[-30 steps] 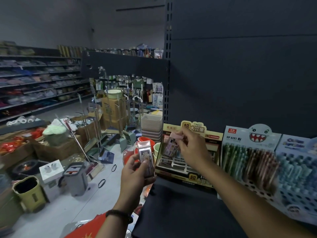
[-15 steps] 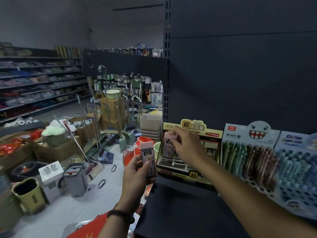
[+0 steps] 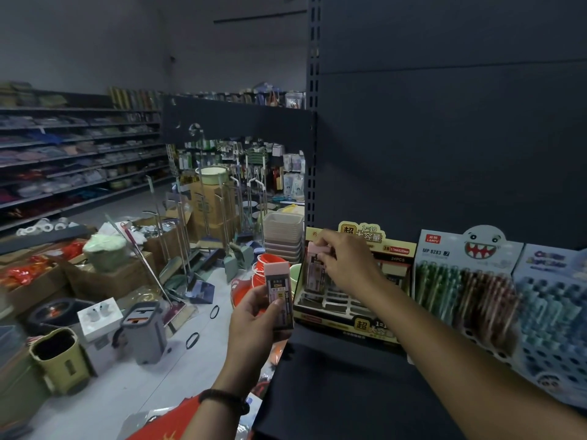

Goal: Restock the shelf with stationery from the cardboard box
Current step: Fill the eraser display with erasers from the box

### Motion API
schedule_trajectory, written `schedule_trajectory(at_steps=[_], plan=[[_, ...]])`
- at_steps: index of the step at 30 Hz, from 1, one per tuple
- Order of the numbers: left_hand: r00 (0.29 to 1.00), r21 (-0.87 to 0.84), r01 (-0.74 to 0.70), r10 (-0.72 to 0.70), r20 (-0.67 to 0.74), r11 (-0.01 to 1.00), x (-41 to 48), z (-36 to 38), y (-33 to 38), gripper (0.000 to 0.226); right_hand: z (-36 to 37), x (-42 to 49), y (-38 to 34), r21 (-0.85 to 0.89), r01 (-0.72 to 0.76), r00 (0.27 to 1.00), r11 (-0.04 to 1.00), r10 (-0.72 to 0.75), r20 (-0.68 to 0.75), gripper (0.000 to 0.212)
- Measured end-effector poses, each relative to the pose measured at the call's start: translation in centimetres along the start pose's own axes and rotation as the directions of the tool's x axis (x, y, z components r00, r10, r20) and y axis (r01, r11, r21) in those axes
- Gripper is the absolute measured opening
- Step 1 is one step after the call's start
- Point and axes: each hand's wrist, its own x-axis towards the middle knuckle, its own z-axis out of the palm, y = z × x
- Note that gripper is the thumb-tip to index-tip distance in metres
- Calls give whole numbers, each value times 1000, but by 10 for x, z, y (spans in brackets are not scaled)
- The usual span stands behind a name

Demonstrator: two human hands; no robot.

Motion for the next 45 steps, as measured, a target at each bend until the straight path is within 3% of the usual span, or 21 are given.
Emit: schedule_trajectory(at_steps=[11, 16, 19, 21, 23, 26, 28, 30, 35, 41, 45], plan=[[1000, 21, 2, -2, 5, 1000, 0, 1, 4, 25, 16, 1, -3, -135, -29, 1000, 990, 28, -7, 8], [1000, 25, 12, -12, 7, 1000, 4, 5, 4, 20, -11, -11, -12, 55, -10, 995, 998, 16, -103, 15], [999, 49, -15, 13, 38, 999, 7, 13, 9, 19, -28, -20, -23, 284, -24, 997, 959, 1, 82, 26], [997, 26, -36, 34, 74, 999, 8, 20, 14, 18, -30, -22, -24, 251, -7, 986, 968, -34, 161, 30], [994, 4, -52, 51, 99, 999, 9, 24, 18, 19, -29, -20, -21, 243, -4, 989, 970, -32, 144, 29], [990, 239, -143, 142, 25, 960, 11, 24, 6, 27, -32, -16, -11, 289, -45, 999, 956, 35, 39, 31], [978, 490, -178, 209, -10, 854, 5, 23, -9, 35, -32, -15, -4, 293, -60, 997, 954, 69, -21, 30], [972, 635, -196, 231, 28, 747, -4, 24, -22, 45, -26, -17, 2, 261, -75, 996, 962, 87, -35, 28], [955, 702, -282, 265, 137, 654, -21, 32, -30, 59, -3, -23, 9, 244, -94, 990, 965, 116, -79, 22], [964, 712, -260, 221, 150, 652, -24, 31, -33, 61, 8, -24, 6, 119, -56, 995, 991, 65, -72, 14], [962, 728, -267, 221, 162, 632, -26, 33, -33, 60, 15, -25, 2, -6, -83, 993, 997, 82, -80, 21]])
